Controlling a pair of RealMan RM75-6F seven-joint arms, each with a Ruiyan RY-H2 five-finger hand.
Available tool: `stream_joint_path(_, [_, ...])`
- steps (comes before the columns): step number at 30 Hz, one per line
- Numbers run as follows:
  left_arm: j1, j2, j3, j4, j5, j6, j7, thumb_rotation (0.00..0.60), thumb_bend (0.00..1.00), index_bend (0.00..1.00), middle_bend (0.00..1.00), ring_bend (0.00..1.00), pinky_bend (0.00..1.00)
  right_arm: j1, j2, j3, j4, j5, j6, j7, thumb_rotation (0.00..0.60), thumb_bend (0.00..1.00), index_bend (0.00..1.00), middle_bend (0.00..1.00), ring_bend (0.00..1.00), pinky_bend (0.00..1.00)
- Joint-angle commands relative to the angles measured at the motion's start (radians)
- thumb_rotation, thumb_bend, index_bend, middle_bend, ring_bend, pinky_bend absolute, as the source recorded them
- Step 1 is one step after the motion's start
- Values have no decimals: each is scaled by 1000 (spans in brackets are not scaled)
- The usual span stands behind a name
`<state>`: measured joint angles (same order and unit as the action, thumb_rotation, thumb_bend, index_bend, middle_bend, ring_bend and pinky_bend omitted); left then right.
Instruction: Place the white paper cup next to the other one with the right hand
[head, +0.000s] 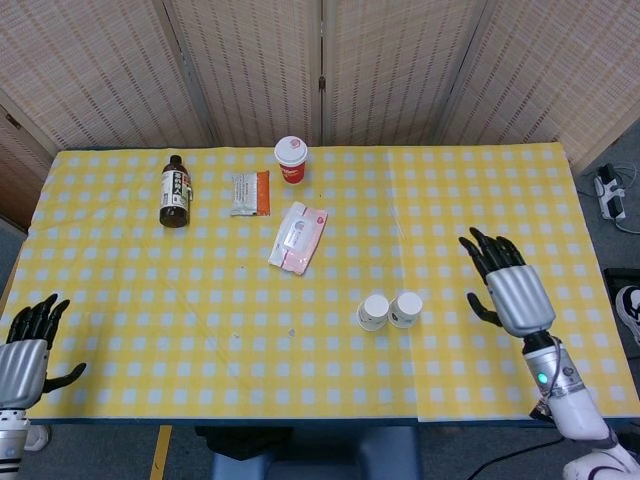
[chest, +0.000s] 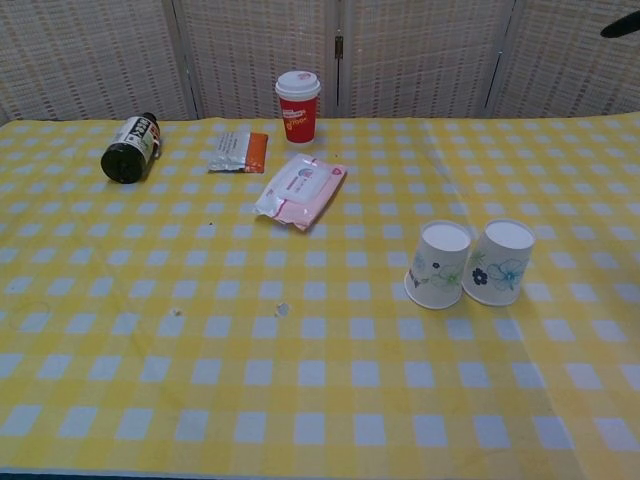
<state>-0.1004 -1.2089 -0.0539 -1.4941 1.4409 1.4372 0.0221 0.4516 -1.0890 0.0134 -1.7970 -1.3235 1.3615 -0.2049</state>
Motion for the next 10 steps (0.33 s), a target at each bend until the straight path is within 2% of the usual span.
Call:
stream_joint_path(1, [-2, -6, -5, -8, 3, 7, 6, 600, 224, 0, 0, 0, 0, -105, 16, -44, 46, -66, 101, 70, 600, 419, 0, 0, 30, 24])
stream_joint_path(6, [-7, -12, -10, -25, 8, 13, 9, 600, 225, 0, 0, 0, 0, -190, -8, -69, 106, -134, 185, 147, 600, 419, 0, 0, 23, 5])
stream_joint_path(10, [-8, -13, -12, -46, 10, 21, 27, 600, 225, 0, 0, 0, 0, -225, -15, -81, 134, -156, 191, 186, 600, 419, 0, 0, 40, 5])
